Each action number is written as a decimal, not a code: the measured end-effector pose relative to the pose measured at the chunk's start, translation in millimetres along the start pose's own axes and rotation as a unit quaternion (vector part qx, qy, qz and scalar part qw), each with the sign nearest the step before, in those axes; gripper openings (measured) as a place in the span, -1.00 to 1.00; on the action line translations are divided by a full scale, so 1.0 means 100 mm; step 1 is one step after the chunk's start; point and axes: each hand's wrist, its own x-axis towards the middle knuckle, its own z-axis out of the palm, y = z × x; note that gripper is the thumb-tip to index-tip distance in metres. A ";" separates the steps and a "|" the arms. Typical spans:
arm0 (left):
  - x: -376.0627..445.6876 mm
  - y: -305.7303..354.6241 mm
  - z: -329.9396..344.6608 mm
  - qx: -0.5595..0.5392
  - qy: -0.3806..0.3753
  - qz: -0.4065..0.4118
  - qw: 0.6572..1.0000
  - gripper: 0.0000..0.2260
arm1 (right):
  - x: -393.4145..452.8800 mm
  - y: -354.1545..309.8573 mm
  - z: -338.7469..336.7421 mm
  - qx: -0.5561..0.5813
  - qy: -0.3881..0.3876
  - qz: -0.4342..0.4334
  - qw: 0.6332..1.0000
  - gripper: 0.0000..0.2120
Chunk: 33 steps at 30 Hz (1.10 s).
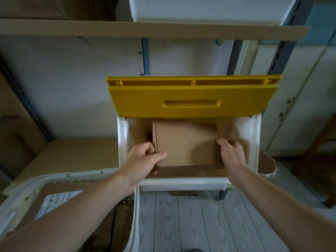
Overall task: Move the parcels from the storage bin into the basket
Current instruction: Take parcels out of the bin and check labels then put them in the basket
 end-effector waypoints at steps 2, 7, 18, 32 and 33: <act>-0.20 0.04 -0.10 0.025 -0.030 0.016 0.999 -0.72 | -0.13 -0.01 -0.04 -0.010 -0.013 -0.007 1.000 -0.71; -0.55 0.06 -0.48 0.051 0.006 0.041 0.998 -0.48 | -0.46 -0.12 0.05 0.003 -0.085 -0.051 0.995 -0.76; -0.90 -0.04 -1.39 -0.012 0.202 0.051 0.978 -0.55 | -1.15 -0.39 0.90 0.064 -0.231 -0.123 0.963 -0.76; -1.03 -0.36 -1.87 0.059 0.316 0.049 0.946 -0.52 | -1.41 -0.44 1.59 0.096 -0.348 -0.129 0.924 -0.67; -1.03 -0.35 -1.84 0.069 0.299 0.047 0.951 -0.47 | -1.42 -0.44 1.61 0.111 -0.368 -0.121 0.915 -0.67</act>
